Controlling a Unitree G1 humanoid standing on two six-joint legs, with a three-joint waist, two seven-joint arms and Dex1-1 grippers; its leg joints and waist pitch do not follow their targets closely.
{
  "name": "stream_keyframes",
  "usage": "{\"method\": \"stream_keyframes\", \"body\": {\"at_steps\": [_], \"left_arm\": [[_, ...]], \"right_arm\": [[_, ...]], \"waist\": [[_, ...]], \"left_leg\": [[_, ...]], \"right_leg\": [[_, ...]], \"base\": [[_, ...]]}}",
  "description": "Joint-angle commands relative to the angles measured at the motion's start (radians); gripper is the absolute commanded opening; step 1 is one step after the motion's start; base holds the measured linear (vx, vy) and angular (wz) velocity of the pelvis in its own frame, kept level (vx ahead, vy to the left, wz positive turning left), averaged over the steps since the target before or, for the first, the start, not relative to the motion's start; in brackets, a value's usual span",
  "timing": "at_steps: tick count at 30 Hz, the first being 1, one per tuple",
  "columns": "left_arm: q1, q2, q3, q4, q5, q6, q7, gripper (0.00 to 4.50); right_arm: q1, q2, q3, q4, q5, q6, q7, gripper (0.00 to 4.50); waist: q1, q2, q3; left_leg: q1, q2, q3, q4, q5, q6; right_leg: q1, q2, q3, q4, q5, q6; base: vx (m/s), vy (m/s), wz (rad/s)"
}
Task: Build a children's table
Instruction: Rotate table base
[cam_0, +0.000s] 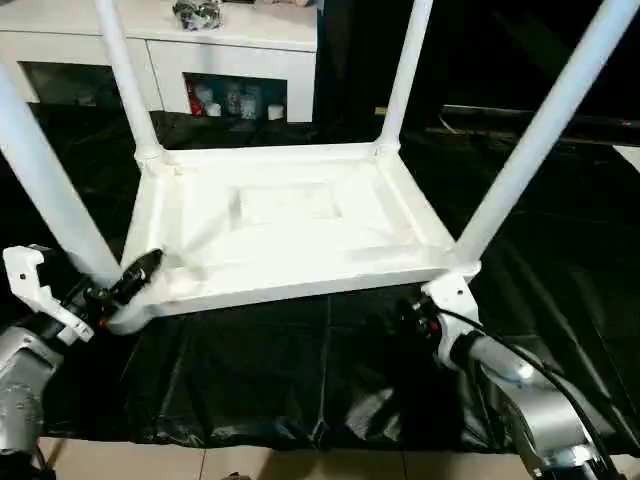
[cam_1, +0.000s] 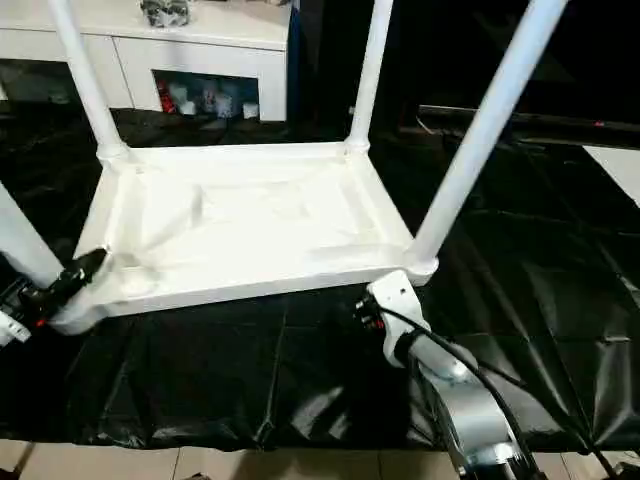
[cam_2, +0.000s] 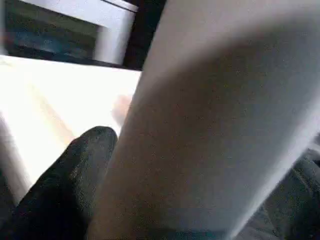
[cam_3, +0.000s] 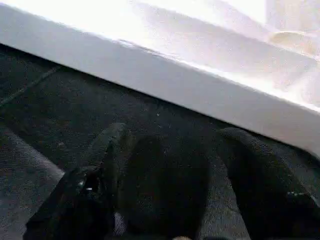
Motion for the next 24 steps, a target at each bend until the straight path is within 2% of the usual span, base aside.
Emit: {"method": "stream_keyframes", "body": {"at_steps": [1, 2, 3, 4, 5, 6, 7, 8, 9, 12, 13, 14, 17, 18, 21, 24], "left_arm": [[0.003, 0.017, -0.057, -0.058, -0.032, 0.064, -0.084, 4.47], [0.012, 0.032, -0.088, -0.102, -0.060, 0.116, -0.127, 4.47], [0.022, 0.040, -0.116, -0.148, -0.082, 0.153, -0.158, 4.47], [0.035, 0.045, -0.152, -0.207, -0.104, 0.193, -0.183, 4.47], [0.035, 0.046, -0.154, -0.209, -0.105, 0.194, -0.183, 4.47], [0.041, 0.047, -0.177, -0.242, -0.113, 0.213, -0.200, 4.47], [0.041, 0.047, -0.177, -0.242, -0.113, 0.213, -0.200, 4.47], [0.048, 0.037, -0.235, -0.309, -0.106, 0.228, -0.205, 4.47], [0.049, 0.032, -0.250, -0.328, -0.106, 0.237, -0.203, 4.47], [0.048, 0.020, -0.274, -0.360, -0.100, 0.244, -0.194, 4.47], [0.041, -0.007, -0.302, -0.409, -0.115, 0.265, -0.178, 4.47], [0.040, -0.010, -0.306, -0.414, -0.117, 0.267, -0.177, 4.47], [0.021, -0.051, -0.357, -0.485, -0.149, 0.307, -0.160, 4.47], [0.013, -0.069, -0.379, -0.510, -0.162, 0.325, -0.155, 4.47], [-0.012, -0.111, -0.427, -0.527, -0.175, 0.356, -0.146, 4.47], [-0.029, -0.141, -0.466, -0.537, -0.176, 0.369, -0.141, 4.47]], "right_arm": [[-0.026, 0.007, -0.002, 0.042, -0.013, 0.003, -0.011, 3.19], [-0.057, 0.021, 0.004, 0.090, -0.020, -0.013, -0.014, 3.19], [-0.088, 0.036, 0.008, 0.139, -0.024, -0.032, -0.017, 3.19], [-0.127, 0.056, 0.013, 0.199, -0.029, -0.055, -0.021, 3.19], [-0.129, 0.056, 0.013, 0.201, -0.029, -0.055, -0.021, 3.19], [-0.156, 0.070, 0.016, 0.241, -0.032, -0.071, -0.023, 3.19], [-0.156, 0.070, 0.016, 0.241, -0.032, -0.071, -0.023, 3.19], [-0.203, 0.099, 0.021, 0.306, -0.032, -0.091, -0.022, 3.19], [-0.214, 0.106, 0.024, 0.322, -0.033, -0.096, -0.022, 3.19], [-0.233, 0.119, 0.026, 0.348, -0.034, -0.104, -0.018, 3.19], [-0.258, 0.136, 0.035, 0.385, -0.039, -0.122, -0.008, 3.19], [-0.261, 0.138, 0.037, 0.389, -0.040, -0.123, -0.007, 3.19], [-0.294, 0.163, 0.052, 0.439, -0.048, -0.148, 0.008, 3.19], [-0.306, 0.174, 0.059, 0.461, -0.053, -0.160, 0.016, 3.19], [-0.316, 0.189, 0.070, 0.495, -0.061, -0.187, 0.030, 3.19], [-0.316, 0.196, 0.069, 0.515, -0.061, -0.202, 0.033, 3.19]], "waist": [[-0.007, 0.018, -0.042], [-0.008, 0.010, -0.042], [-0.011, 0.013, -0.041], [-0.012, 0.013, -0.035], [-0.013, 0.006, -0.036], [-0.013, 0.006, -0.035], [-0.014, 0.006, -0.035], [-0.012, 0.000, -0.036], [-0.014, 0.000, -0.035], [-0.014, -0.007, -0.037], [-0.017, -0.022, -0.039], [-0.017, -0.014, -0.040], [-0.026, -0.016, -0.036], [-0.032, -0.026, -0.037], [-0.038, -0.019, -0.038], [-0.047, -0.026, -0.040]], "left_leg": [[0.011, 0.035, 0.001, -0.094, -0.075, -0.025], [0.009, 0.036, 0.003, -0.096, -0.085, -0.025], [0.007, 0.035, 0.003, -0.099, -0.095, -0.028], [0.013, 0.040, 0.007, -0.104, -0.147, -0.042], [0.015, 0.042, 0.010, -0.102, -0.156, -0.045], [0.012, 0.042, 0.011, -0.104, -0.159, -0.048], [0.014, 0.040, 0.012, -0.103, -0.151, -0.047], [0.012, 0.042, 0.014, -0.101, -0.127, -0.041], [0.008, 0.040, 0.014, -0.103, -0.122, -0.042], [0.009, 0.040, 0.017, -0.103, -0.099, -0.041], [0.007, 0.039, 0.020, -0.099, -0.062, -0.037], [0.006, 0.040, 0.018, -0.099, -0.056, -0.038], [0.006, 0.038, 0.020, -0.101, -0.087, -0.048], [0.005, 0.040, 0.019, -0.102, -0.096, -0.052], [0.005, 0.038, 0.019, -0.100, -0.091, -0.056], [0.000, 0.036, 0.018, -0.097, -0.071, -0.051]], "right_leg": [[0.031, -0.058, 0.047, -0.048, 0.095, -0.226], [0.032, -0.061, 0.047, -0.045, 0.070, -0.226], [0.032, -0.062, 0.048, -0.046, 0.046, -0.227], [0.024, -0.062, 0.049, -0.053, -0.030, -0.232], [0.021, -0.064, 0.050, -0.052, -0.039, -0.236], [0.024, -0.064, 0.052, -0.052, -0.056, -0.234], [0.022, -0.063, 0.053, -0.053, -0.053, -0.232], [0.023, -0.062, 0.054, -0.050, -0.029, -0.229], [0.028, -0.060, 0.053, -0.052, -0.039, -0.220], [0.029, -0.058, 0.056, -0.051, -0.030, -0.203], [0.029, -0.055, 0.056, -0.048, 0.025, -0.203], [0.029, -0.056, 0.056, -0.042, 0.032, -0.208], [0.027, -0.052, 0.056, -0.048, 0.002, -0.210], [0.029, -0.052, 0.056, -0.048, -0.007, -0.208], [0.027, -0.051, 0.058, -0.047, -0.004, -0.207], [0.033, -0.049, 0.060, -0.045, 0.030, -0.208]], "base": [[0.000, 0.000, 0.00], [0.000, 0.000, 0.00], [0.000, 0.000, 0.00], [0.000, 0.000, 0.00], [0.000, 0.000, 0.00], [0.000, 0.000, 0.00], [0.000, 0.000, 0.00], [0.000, 0.000, 0.00], [0.000, 0.000, 0.00], [0.000, 0.000, 0.00], [0.000, 0.000, 0.00], [0.000, 0.000, 0.00], [0.000, 0.000, 0.00], [0.000, 0.000, 0.00], [0.000, 0.000, 0.00], [0.000, 0.000, 0.00]]}}
